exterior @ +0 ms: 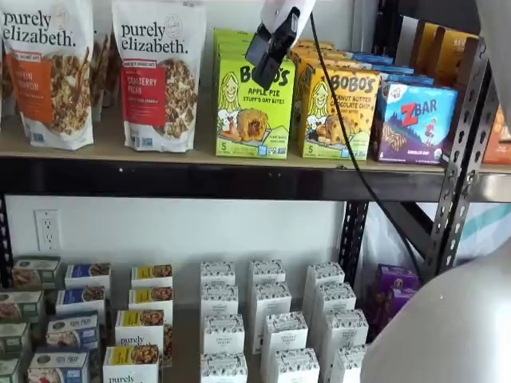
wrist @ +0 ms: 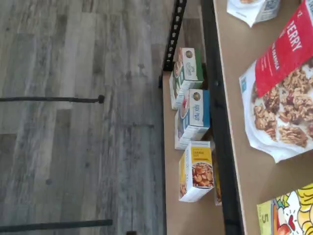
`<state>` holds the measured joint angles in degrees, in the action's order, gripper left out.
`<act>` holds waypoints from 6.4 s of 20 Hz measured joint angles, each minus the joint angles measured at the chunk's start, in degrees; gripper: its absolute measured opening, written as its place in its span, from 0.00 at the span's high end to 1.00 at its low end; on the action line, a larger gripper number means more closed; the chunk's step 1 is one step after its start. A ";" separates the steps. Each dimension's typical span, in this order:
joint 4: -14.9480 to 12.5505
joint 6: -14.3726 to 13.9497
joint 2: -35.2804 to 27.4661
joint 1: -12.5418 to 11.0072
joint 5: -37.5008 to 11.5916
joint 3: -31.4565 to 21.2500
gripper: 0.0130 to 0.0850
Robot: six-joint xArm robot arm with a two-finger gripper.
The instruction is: Pick the green box on the top shelf, the fourth from the left
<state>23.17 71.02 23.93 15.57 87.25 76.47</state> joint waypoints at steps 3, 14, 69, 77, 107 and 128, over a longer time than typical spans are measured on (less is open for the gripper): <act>-0.02 0.08 0.37 0.09 -1.54 -0.87 0.00; 1.91 0.93 0.78 -0.55 -4.49 -2.31 0.00; 3.71 4.41 -11.45 -3.91 -7.84 8.64 0.00; 2.98 5.34 -13.57 -4.83 -5.86 10.78 0.00; -3.15 5.19 -17.78 -3.89 -2.53 14.04 0.00; -5.15 4.99 -19.07 -3.26 -3.87 14.32 0.00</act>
<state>18.02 76.01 4.86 12.31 83.38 90.79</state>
